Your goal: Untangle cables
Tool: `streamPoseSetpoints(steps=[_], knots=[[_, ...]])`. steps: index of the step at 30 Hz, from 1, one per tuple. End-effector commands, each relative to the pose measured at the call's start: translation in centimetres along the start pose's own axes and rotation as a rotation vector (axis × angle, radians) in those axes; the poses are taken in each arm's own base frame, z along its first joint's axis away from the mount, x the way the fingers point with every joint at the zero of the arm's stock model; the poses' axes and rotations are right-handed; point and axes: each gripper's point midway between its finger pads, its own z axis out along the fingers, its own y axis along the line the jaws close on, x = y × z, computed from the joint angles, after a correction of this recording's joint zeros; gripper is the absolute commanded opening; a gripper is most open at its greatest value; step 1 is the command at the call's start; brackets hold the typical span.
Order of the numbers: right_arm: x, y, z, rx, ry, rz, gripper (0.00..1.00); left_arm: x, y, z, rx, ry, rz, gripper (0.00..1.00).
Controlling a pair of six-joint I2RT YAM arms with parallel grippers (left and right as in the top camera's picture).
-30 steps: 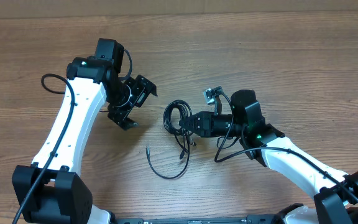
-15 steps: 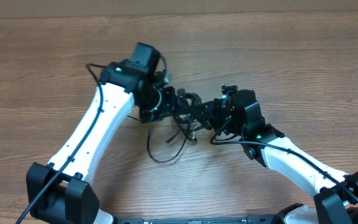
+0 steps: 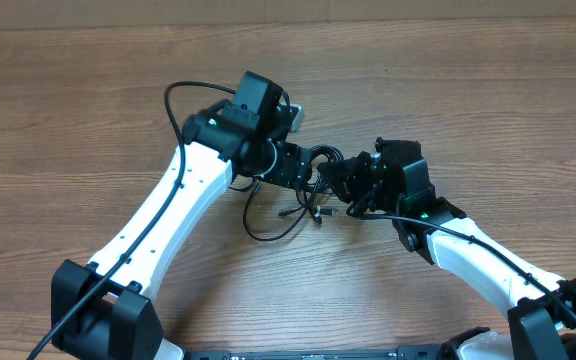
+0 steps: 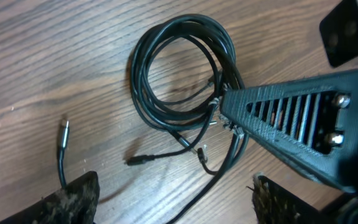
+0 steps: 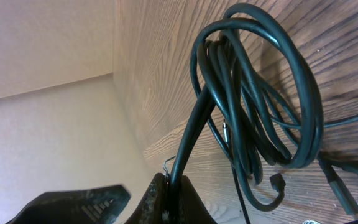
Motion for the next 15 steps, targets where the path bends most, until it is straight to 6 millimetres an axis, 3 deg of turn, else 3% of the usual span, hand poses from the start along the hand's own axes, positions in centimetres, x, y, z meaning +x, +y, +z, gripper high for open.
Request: streamPoseSetpoints(steps=[1, 8, 10, 12, 15], knots=[[0.2, 1.1, -0.5, -0.035, 0.011, -0.003, 0.04, 0.9, -1.6, 1.1, 0.046, -0.007, 0.151, 0.78], [0.1, 1.1, -0.6, -0.036, 0.009, -0.001, 0.04, 1.3, -3.5, 3.9, 0.124, -0.061, 0.232, 0.70], [0.1, 1.1, -0.6, -0.035, 0.009, -0.002, 0.05, 1.4, -3.6, 4.6, 0.129, -0.074, 0.242, 0.56], [0.1, 1.1, -0.6, -0.035, 0.009, -0.002, 0.05, 1.6, -3.4, 4.9, 0.129, -0.075, 0.242, 0.52], [0.1, 1.1, -0.6, -0.035, 0.008, -0.002, 0.05, 2.0, -3.2, 5.2, 0.123, -0.066, 0.239, 0.54]])
